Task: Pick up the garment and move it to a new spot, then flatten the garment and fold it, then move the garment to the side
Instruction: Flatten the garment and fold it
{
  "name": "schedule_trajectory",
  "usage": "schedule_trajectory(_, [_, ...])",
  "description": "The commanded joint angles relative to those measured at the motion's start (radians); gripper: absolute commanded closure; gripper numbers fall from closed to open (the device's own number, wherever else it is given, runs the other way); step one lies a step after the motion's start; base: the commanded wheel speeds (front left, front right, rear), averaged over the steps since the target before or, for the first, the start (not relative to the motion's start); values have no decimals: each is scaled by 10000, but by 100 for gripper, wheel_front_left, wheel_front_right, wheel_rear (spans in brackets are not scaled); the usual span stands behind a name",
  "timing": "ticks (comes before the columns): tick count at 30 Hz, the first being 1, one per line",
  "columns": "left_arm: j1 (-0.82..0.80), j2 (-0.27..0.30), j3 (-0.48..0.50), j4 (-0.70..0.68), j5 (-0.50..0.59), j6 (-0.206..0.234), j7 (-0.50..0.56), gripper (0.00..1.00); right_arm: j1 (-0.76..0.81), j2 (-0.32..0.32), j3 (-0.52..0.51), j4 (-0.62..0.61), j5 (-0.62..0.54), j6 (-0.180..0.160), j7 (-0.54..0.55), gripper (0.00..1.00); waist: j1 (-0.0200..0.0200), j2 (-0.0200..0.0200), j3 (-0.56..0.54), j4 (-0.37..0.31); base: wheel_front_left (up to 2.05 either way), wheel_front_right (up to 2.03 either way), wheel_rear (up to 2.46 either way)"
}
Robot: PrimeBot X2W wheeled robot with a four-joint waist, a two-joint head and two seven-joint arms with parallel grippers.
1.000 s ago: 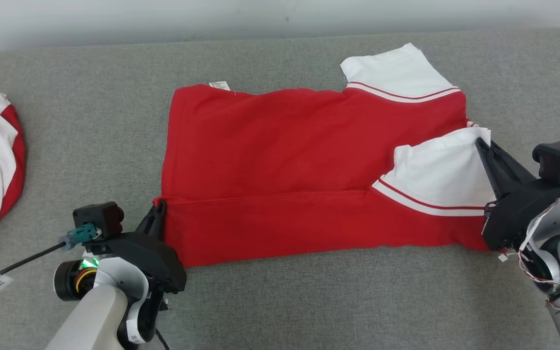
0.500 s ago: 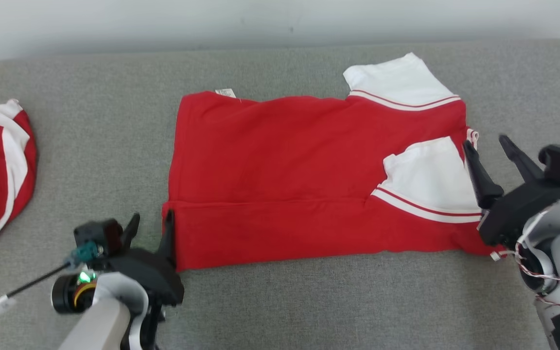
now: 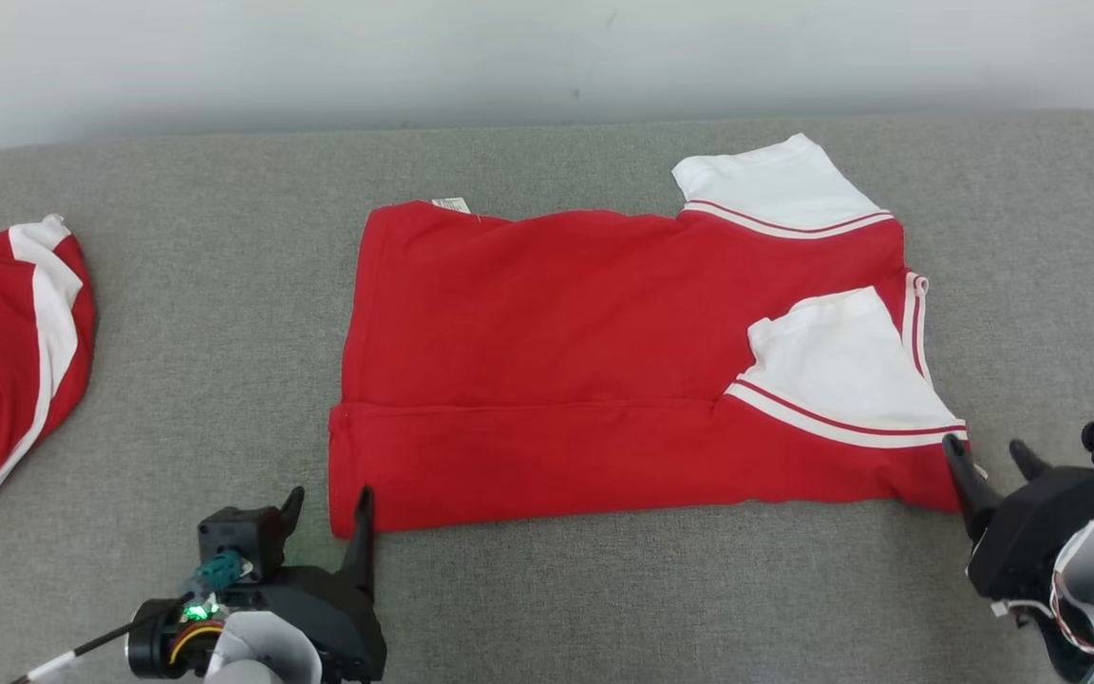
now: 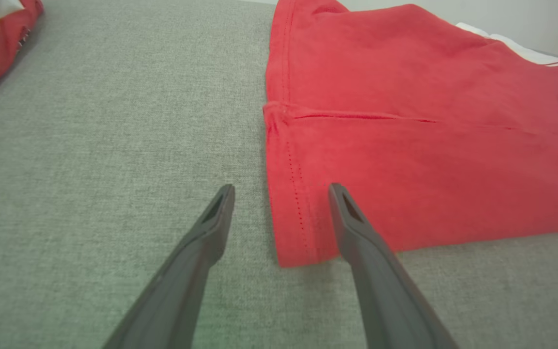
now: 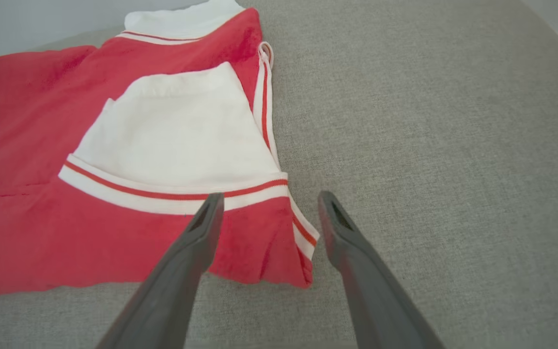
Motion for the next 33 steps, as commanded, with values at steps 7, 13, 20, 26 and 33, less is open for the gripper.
schedule_trajectory(7, [-50, -204, -206, 212, 225, 210, -1, 0, 317, 411, -436, -117, -606, 10, 433, 0, 1, 0, 358, 3, 0, 0, 0])
schedule_trajectory(13, [-237, -426, -329, 650, 225, 180, -89, 0, -59, 658, -579, 339, -821, 10, 278, 0, 1, 0, 622, -28, 0, 0, 0])
schedule_trajectory(20, [-441, -589, -474, 1238, 52, 66, 321, 0, -489, 826, -834, 993, -987, 10, 309, 0, 1, 0, 859, 4, 0, 0, 0])
schedule_trajectory(26, [-446, -775, -683, 1541, -230, -206, 854, 100, -649, 750, -650, 1181, -1058, 10, 728, 100, 1, 0, 848, 54, 0, 0, 0])
schedule_trajectory(33, [-56, -624, -667, 1498, -343, -278, 865, 100, 193, 885, -1087, 541, -241, 8, 1028, 100, 1, 0, 279, 159, 0, 0, 0])
